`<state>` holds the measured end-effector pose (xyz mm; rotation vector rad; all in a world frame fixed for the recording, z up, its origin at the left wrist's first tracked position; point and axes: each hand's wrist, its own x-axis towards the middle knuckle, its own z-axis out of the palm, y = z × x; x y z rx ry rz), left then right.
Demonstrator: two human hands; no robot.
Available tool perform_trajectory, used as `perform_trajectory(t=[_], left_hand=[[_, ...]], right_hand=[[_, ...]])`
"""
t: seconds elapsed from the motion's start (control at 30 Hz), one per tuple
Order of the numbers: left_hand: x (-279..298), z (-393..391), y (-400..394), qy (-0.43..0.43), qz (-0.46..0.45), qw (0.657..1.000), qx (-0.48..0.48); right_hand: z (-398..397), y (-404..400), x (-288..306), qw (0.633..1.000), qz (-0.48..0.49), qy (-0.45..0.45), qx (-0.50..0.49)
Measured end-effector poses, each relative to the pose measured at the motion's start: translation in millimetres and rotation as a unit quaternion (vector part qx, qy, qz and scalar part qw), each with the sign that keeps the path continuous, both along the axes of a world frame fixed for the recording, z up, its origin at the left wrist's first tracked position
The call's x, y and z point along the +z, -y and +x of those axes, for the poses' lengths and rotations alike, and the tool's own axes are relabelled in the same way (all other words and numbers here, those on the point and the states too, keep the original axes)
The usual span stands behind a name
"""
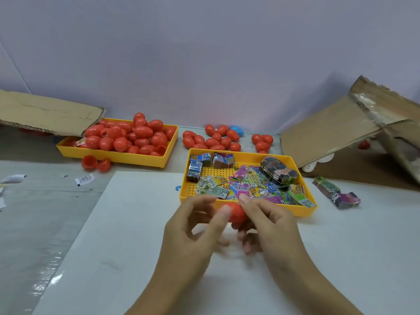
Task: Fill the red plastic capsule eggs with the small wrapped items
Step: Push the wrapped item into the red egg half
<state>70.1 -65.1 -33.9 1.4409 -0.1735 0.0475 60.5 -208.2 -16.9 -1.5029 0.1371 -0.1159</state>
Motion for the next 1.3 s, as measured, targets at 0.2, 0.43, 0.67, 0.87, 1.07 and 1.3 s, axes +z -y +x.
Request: perform_trajectory(t=[0.2, 0.43, 0.67, 0.87, 1.07, 1.3], left_hand=[[6, 7, -6, -0.072, -0.015, 0.995, -0.064], [-3, 6, -7, -0.009, -0.058, 0.996, -0.071], [-2, 11, -10, -0.076, -0.092, 0.989, -0.086], [-2, 11, -9, -0.047, -0.057, 0.994, -0.078], [-5, 9, -8, 0.046, -0.041, 0.996, -0.063], [-1, 11, -9, -0.06, -0.085, 0.991, -0.084]], right_hand=[[-5, -1, -11, 0.998, -0.048, 0.043, 0.009], [-2, 7, -10, 0.999, 0.019, 0.014, 0.045], [-5, 13, -11, 0.992, 0.051, 0.053, 0.104], [-5, 11, -11, 0.989, 0.011, 0.075, 0.127], [-3, 9, -7, 0.998, 0.032, 0.016, 0.058], [-6, 9, -10, 0.996, 0.019, 0.061, 0.058]])
